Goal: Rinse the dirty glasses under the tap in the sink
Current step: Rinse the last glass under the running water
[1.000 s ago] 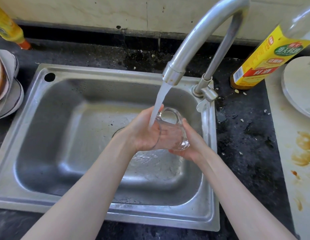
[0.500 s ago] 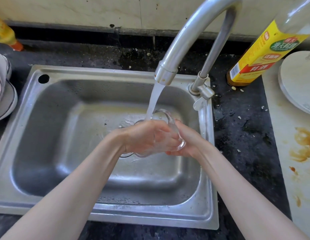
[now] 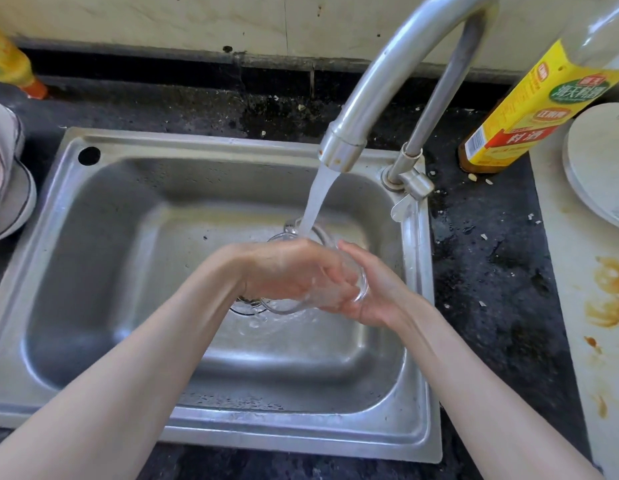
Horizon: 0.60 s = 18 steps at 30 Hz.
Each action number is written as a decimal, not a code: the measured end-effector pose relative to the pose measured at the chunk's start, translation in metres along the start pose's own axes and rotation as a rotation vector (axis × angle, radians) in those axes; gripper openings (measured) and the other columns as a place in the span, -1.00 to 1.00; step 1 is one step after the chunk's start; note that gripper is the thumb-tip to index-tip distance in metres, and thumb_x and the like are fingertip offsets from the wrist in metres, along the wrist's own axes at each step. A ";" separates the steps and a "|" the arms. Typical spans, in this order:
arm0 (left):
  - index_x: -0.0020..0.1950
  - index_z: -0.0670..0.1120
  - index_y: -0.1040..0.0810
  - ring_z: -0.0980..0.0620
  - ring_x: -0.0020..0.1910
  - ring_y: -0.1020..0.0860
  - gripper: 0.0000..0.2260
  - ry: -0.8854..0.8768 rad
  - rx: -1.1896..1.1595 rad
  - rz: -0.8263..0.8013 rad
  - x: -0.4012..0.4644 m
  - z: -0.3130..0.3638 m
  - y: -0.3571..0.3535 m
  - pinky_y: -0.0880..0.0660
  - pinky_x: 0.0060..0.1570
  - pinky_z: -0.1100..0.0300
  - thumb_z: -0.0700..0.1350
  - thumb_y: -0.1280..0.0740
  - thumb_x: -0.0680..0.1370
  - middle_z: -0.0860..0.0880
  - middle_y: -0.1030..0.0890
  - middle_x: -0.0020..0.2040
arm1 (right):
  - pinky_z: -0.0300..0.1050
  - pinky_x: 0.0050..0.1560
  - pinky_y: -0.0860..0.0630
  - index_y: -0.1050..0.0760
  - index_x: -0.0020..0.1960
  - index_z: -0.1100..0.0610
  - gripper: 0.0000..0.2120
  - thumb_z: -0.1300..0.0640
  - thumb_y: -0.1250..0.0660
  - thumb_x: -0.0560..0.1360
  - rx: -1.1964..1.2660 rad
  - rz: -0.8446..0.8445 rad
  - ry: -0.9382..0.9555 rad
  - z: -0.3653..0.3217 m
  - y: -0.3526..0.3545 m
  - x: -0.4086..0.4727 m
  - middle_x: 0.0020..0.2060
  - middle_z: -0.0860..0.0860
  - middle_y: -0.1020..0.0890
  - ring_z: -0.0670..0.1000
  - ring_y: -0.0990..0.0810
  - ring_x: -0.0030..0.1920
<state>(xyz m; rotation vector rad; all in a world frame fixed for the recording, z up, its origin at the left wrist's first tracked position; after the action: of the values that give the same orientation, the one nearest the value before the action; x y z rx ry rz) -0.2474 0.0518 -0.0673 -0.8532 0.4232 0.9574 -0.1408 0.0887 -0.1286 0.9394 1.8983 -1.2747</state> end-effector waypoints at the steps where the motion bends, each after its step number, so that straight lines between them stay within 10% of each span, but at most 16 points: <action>1: -0.04 -0.28 -0.45 -0.04 0.02 -0.44 -0.62 0.019 -0.012 0.024 -0.003 0.002 0.000 -0.31 0.20 0.12 -0.03 -0.32 0.29 -0.13 -0.47 -0.05 | -0.09 -0.23 -0.56 -0.54 -0.03 0.16 -0.68 -0.10 -0.29 0.48 0.020 -0.017 -0.014 0.001 -0.002 -0.001 -0.29 0.08 -0.52 0.08 -0.49 -0.32; 10: 0.02 -0.33 -0.54 -0.13 -0.13 -0.63 -0.68 -0.190 -0.352 0.351 -0.016 0.007 0.030 -0.58 -0.06 0.12 -0.20 -0.24 0.34 -0.26 -0.64 -0.04 | -0.19 -0.31 -0.49 -0.38 0.22 0.13 -0.62 0.12 -0.31 0.42 0.148 -0.272 0.361 0.000 -0.009 -0.007 -0.11 0.04 -0.59 -0.02 -0.57 -0.21; 15: 0.34 -0.28 -0.28 -0.04 0.49 -0.14 -0.55 -0.099 -0.469 -0.026 -0.022 0.010 0.009 -0.15 0.44 0.17 -0.16 -0.19 0.47 -0.12 -0.24 0.48 | -0.31 -0.53 -0.30 -0.46 0.15 0.11 -0.50 -0.24 -0.21 0.40 -0.136 -0.157 0.339 -0.002 -0.009 -0.003 -0.44 -0.08 -0.52 -0.11 -0.45 -0.48; 17: 0.13 -0.13 -0.20 0.04 0.11 -0.14 -0.61 -0.059 -0.408 -0.097 -0.022 0.012 -0.002 0.00 0.42 0.21 -0.17 -0.32 0.41 -0.04 0.00 0.07 | -0.33 -0.61 -0.22 -0.51 -0.01 0.04 -0.52 -0.33 -0.16 0.36 -0.213 -0.108 0.295 -0.002 -0.009 -0.002 -0.54 -0.09 -0.43 -0.11 -0.35 -0.58; 18: 0.06 -0.10 -0.24 0.05 0.11 -0.28 -0.70 -0.012 -0.327 -0.094 -0.021 0.011 -0.002 -0.11 0.31 0.27 -0.14 -0.30 0.43 0.01 -0.27 0.00 | -0.33 -0.61 -0.24 -0.50 -0.06 0.03 -0.54 -0.33 -0.16 0.36 -0.220 -0.093 0.261 -0.002 -0.009 -0.002 -0.55 -0.07 -0.44 -0.08 -0.37 -0.58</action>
<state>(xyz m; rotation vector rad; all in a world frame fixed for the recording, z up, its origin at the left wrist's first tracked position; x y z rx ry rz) -0.2576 0.0481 -0.0460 -1.1525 0.2153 0.9576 -0.1478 0.0879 -0.1223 0.9469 2.2547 -1.0060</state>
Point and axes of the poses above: each hand's wrist, its own x-axis towards the middle knuckle, its own y-axis out of the back of the hand, z = x × y, the point moved 3 cm from there along x, towards the middle knuckle
